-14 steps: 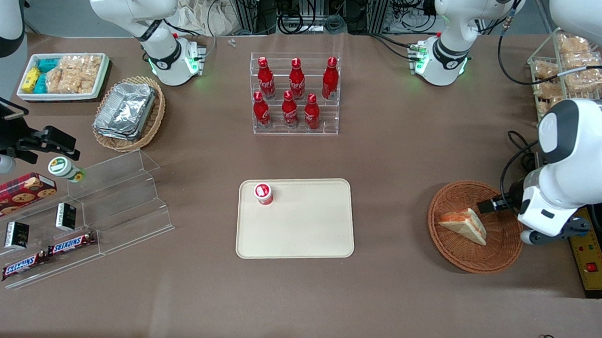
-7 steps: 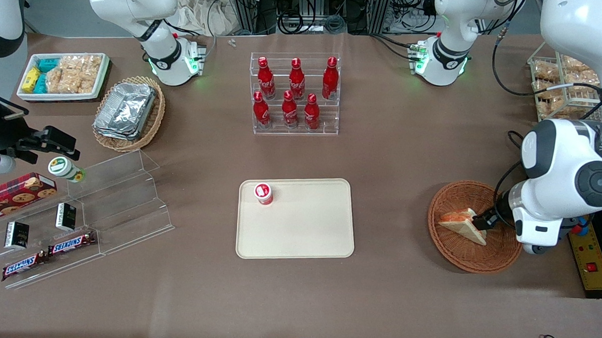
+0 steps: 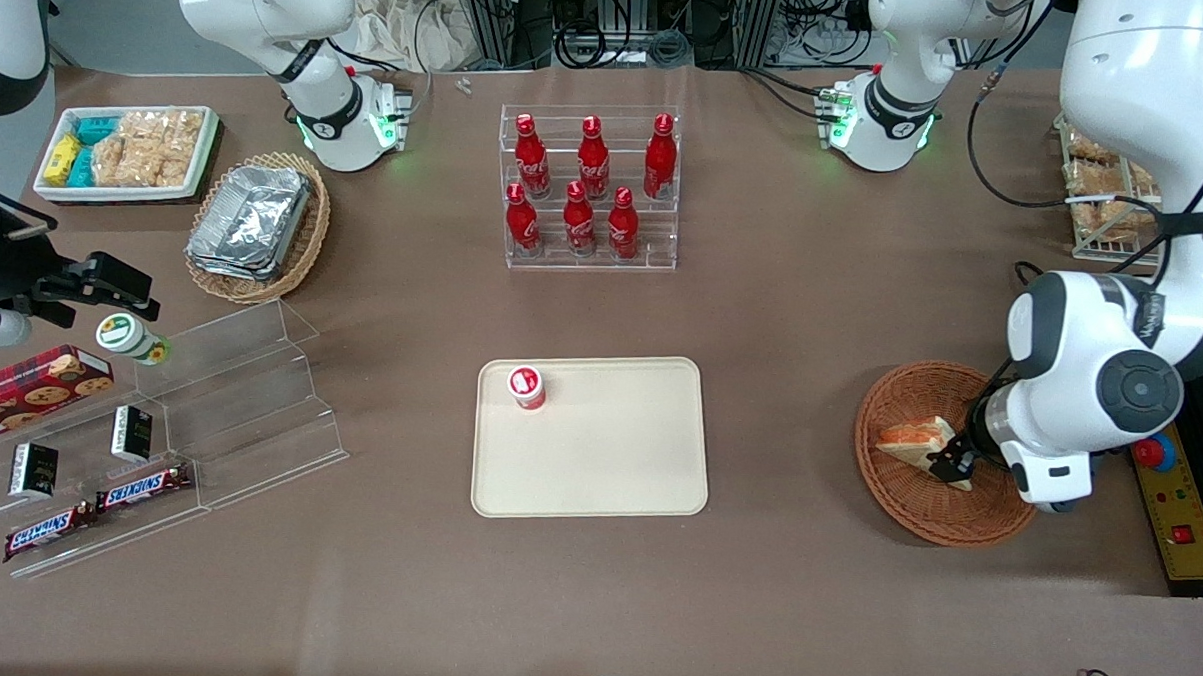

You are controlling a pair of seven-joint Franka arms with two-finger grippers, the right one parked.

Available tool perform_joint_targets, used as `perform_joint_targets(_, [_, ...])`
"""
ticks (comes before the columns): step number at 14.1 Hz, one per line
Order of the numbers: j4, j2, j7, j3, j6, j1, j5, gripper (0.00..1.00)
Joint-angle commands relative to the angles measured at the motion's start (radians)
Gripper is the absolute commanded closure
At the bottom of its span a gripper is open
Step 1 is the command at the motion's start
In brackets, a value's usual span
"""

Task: Place sandwich from basket to tray
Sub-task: 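Lower the open left gripper over the wrapped sandwich in the basket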

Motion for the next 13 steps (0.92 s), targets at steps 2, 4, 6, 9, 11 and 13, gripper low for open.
perform_joint_targets(2, [-0.077,-0.009,-0.075,0.001,0.117,0.005,0.008,0.01])
perform_joint_targets(4, [-0.126,-0.008,-0.073,0.001,0.174,0.025,0.011,0.01])
perform_joint_targets(6, [-0.183,-0.020,-0.069,0.003,0.245,0.037,0.015,0.01])
perform_joint_targets(9, [-0.195,-0.018,-0.067,0.003,0.259,0.042,0.017,0.01])
perform_joint_targets(11, [-0.196,-0.019,-0.070,0.003,0.260,0.040,0.017,0.10])
perform_joint_targets(13, [-0.192,-0.023,-0.081,0.001,0.254,0.040,0.017,0.22])
